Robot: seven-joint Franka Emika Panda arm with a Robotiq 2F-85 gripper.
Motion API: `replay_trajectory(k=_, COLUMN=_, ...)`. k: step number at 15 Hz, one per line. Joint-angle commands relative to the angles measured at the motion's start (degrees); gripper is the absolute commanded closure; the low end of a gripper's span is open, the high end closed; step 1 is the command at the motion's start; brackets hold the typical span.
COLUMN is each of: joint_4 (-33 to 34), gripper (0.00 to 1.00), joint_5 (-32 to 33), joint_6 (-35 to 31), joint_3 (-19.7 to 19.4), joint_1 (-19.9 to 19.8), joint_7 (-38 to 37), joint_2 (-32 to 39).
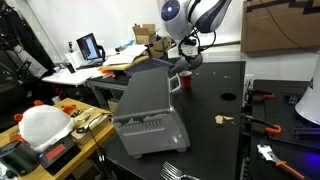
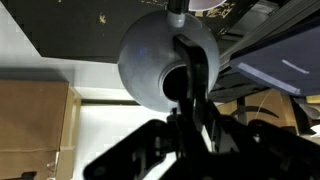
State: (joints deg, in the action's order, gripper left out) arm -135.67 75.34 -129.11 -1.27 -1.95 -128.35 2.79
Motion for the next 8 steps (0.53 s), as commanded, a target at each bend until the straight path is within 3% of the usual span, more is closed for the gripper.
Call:
replay_trajectory(k=1, joint_4=0.64, gripper=0.95, joint_5=-5.43, joint_6=-2.73, joint_3=-1.53, joint_1=-1.43, joint_7=2.47, joint_2=-2.89)
replay_trajectory(k=8, joint_4=5.40, gripper=0.95, joint_5=-19.04, joint_6=-7.04, joint_3=-5.82, joint_1=-5.06, joint_7=9.06, joint_2=-2.29)
